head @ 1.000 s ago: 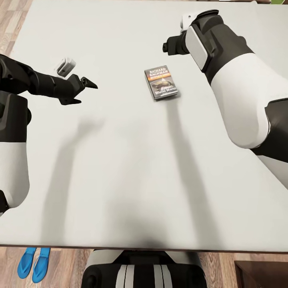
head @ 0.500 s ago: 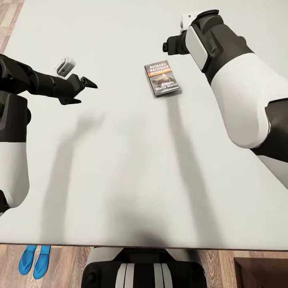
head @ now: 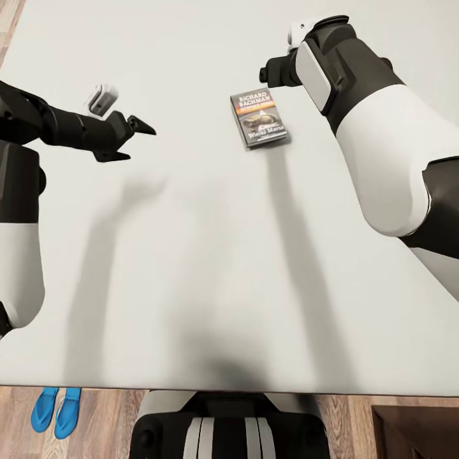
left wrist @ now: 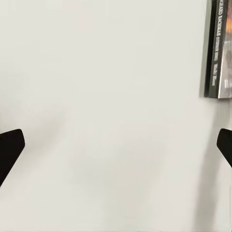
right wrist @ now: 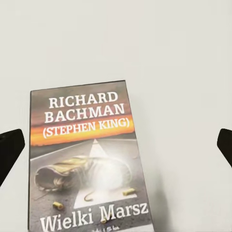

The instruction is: In the bedroom, move the book from the bed onto either nightstand, and place the two sandals side by side next to the bed.

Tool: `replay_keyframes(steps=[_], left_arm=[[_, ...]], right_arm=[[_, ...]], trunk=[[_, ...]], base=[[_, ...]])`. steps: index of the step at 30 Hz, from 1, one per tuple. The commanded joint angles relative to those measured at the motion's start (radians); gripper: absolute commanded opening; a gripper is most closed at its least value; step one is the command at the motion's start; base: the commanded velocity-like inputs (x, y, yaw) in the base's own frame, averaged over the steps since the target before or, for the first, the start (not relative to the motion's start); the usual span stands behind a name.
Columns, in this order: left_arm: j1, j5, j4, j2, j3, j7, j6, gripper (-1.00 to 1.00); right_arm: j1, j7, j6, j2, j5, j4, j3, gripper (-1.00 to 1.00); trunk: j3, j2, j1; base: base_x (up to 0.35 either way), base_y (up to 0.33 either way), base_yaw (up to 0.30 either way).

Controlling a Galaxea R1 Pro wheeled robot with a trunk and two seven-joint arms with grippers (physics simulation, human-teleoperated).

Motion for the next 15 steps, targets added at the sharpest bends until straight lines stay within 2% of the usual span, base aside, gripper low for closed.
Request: replay_keyframes(steps=[1,4,9,12,15], left_arm=[[-0.009,0.010,0.000,0.002,-0.006,0.010,0.002,1.00],[-0.025,0.012,0.002,0.004,-0.020,0.010,0.002,1.00],[-0.049,0.015,0.006,0.007,-0.060,0.010,0.002,1.00],[-0.064,0.015,0.017,0.007,-0.101,0.009,-0.011,1.00],[-0.071,0.016,0.020,0.007,-0.119,0.010,-0.023,1.00]], right_arm=[[-0.001,-0.005,0.005,0.000,0.001,-0.001,0.005,1.00],[-0.001,-0.019,0.004,0.000,0.001,-0.001,0.005,1.00],[-0.015,-0.083,0.001,0.000,-0.004,-0.003,0.004,1.00],[-0.046,-0.125,-0.012,0.000,-0.028,-0.003,0.002,1.00],[-0.055,-0.138,-0.022,0.000,-0.047,-0.003,0.002,1.00]], trunk=[[-0.002,0.000,0.000],[-0.007,0.000,0.000],[-0.014,0.000,0.000],[-0.019,0.000,0.000],[-0.024,0.000,0.000]], base=[[0.000,0.000,0.000],[0.000,0.000,0.000],[0.000,0.000,0.000],[0.000,0.000,0.000],[0.000,0.000,0.000]])
